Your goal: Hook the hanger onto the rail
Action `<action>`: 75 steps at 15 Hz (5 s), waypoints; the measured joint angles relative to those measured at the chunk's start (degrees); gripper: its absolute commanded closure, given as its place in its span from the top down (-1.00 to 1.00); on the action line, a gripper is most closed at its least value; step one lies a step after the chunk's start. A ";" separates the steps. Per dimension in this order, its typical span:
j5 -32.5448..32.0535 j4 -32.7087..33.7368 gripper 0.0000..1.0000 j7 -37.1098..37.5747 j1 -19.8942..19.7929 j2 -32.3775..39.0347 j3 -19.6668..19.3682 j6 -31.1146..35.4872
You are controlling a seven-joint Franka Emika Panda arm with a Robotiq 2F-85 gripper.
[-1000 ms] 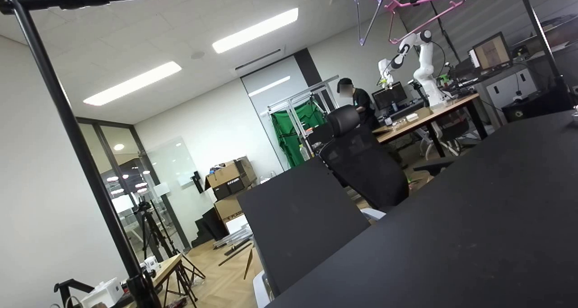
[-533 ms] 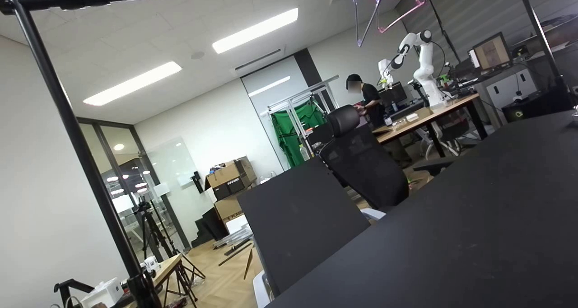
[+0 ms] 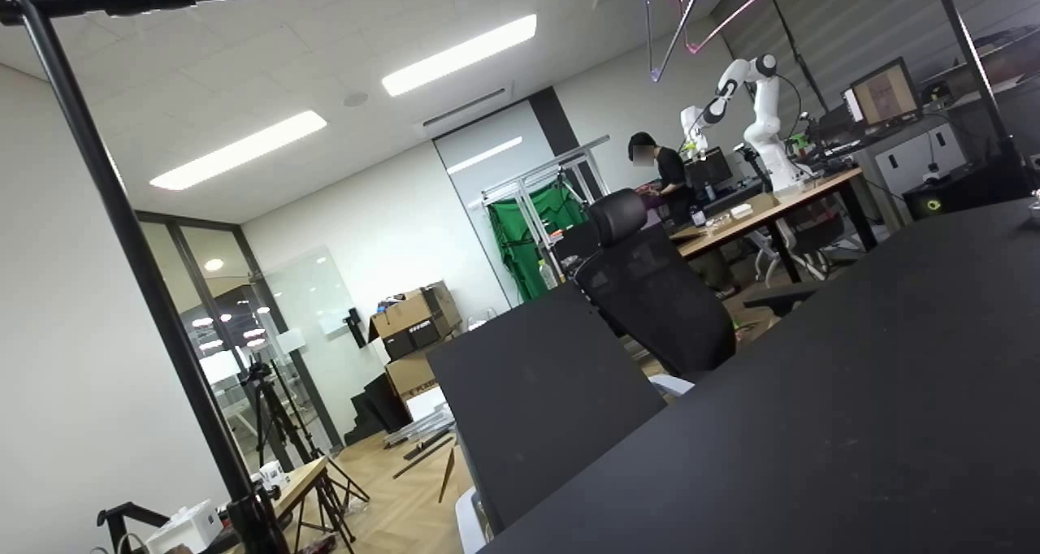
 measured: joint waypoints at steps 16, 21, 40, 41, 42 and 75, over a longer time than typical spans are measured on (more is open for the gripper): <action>-8.94 11.40 -0.96 6.91 -6.72 1.56 5.70 -16.81; -8.44 13.04 -0.96 7.33 -7.05 4.12 7.61 -13.95; -6.02 13.54 -0.96 8.97 -6.24 7.58 11.01 -6.77; -6.02 14.08 -0.96 9.29 -6.13 7.99 11.01 -6.77; -5.88 13.90 -0.96 9.34 -6.13 8.04 11.01 -6.60; -9.46 13.83 0.62 11.68 -4.40 6.26 9.18 0.97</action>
